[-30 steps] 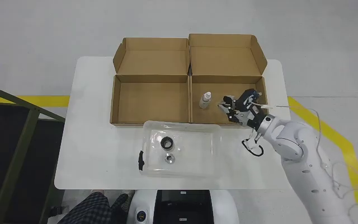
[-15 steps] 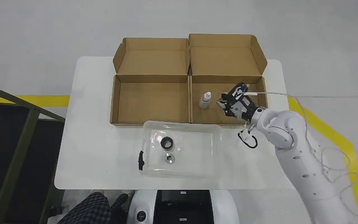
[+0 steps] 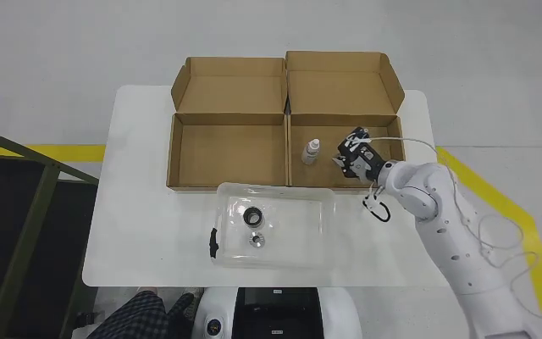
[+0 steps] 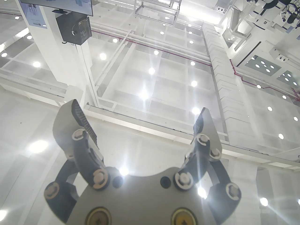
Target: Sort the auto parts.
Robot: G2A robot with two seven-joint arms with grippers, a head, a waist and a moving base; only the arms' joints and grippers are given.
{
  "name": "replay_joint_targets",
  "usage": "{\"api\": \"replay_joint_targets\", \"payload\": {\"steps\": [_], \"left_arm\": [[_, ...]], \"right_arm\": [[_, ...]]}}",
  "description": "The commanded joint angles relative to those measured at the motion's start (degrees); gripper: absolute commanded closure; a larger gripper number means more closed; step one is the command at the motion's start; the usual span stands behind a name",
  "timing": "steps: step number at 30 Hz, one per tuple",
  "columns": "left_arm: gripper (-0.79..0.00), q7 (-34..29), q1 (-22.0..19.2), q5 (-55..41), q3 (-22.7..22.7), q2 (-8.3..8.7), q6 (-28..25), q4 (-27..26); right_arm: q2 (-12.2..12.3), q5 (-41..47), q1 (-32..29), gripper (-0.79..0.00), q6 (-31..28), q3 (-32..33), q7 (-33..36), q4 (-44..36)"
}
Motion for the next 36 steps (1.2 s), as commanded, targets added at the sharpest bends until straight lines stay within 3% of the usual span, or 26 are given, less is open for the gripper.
{"api": "replay_joint_targets", "payload": {"steps": [1,9,12,17,22,24,31,36], "left_arm": [[-0.785,0.00,0.00,0.00,0.00,0.00,0.00,0.00],[-0.785,0.00,0.00,0.00,0.00,0.00,0.00,0.00],[-0.785,0.00,0.00,0.00,0.00,0.00,0.00,0.00],[-0.785,0.00,0.00,0.00,0.00,0.00,0.00,0.00],[-0.785,0.00,0.00,0.00,0.00,0.00,0.00,0.00],[-0.785,0.00,0.00,0.00,0.00,0.00,0.00,0.00],[-0.785,0.00,0.00,0.00,0.00,0.00,0.00,0.00],[-0.785,0.00,0.00,0.00,0.00,0.00,0.00,0.00]], "right_arm": [[-0.20,-0.71,0.73,0.000,0.97,-0.95,0.70,0.52],[-1.04,-0.34,3.57,0.000,1.91,-3.87,0.97,3.44],[-1.28,-0.16,4.50,-0.102,1.90,-4.59,0.95,4.40],[-1.67,0.01,5.69,-0.163,1.89,-5.78,0.98,5.72],[-1.95,-0.05,6.35,-0.385,1.96,-6.60,0.74,6.37],[-2.01,-0.11,6.47,-0.529,1.92,-6.74,0.52,6.28],[-1.87,-0.63,5.87,-0.391,1.20,-6.17,-0.59,4.78],[-1.49,-0.70,4.68,-0.388,0.48,-4.77,-1.17,3.02]]}}
